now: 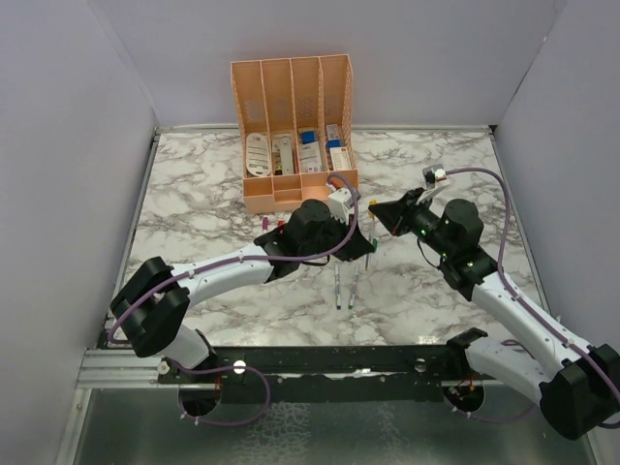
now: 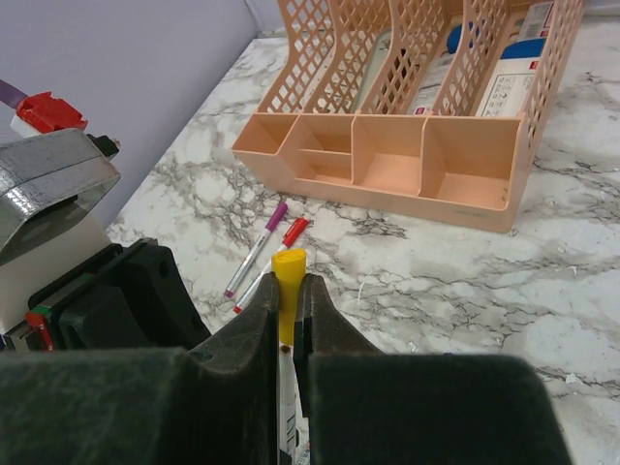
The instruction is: Insert the pens into the pen caps
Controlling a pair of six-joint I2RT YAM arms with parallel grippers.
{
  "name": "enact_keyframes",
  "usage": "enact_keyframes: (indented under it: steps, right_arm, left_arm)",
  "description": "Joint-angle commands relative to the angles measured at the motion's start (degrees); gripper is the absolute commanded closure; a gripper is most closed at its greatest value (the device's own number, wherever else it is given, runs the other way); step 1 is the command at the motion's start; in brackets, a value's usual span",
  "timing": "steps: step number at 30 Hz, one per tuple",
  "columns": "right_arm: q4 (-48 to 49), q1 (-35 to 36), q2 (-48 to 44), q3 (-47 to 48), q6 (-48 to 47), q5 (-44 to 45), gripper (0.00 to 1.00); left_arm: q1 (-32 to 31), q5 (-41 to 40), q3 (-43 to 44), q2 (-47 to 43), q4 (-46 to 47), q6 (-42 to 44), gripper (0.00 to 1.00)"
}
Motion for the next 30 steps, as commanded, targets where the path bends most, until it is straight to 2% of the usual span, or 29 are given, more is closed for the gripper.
enact_keyframes:
  steps: [1,30]
  right_arm:
    - [2.66,0.32,-1.38,0.02,-0.31,0.99,0.99]
    - [3.80,0.28,-1.92,-1.75,-0.58,1.39,0.99]
  left_arm:
    - [0.27,1.04,0.37,0.46,1.60,-0.61,1.00]
    - [0.35,0.12,-0.18,-0.28,2.15,-1.02,1.00]
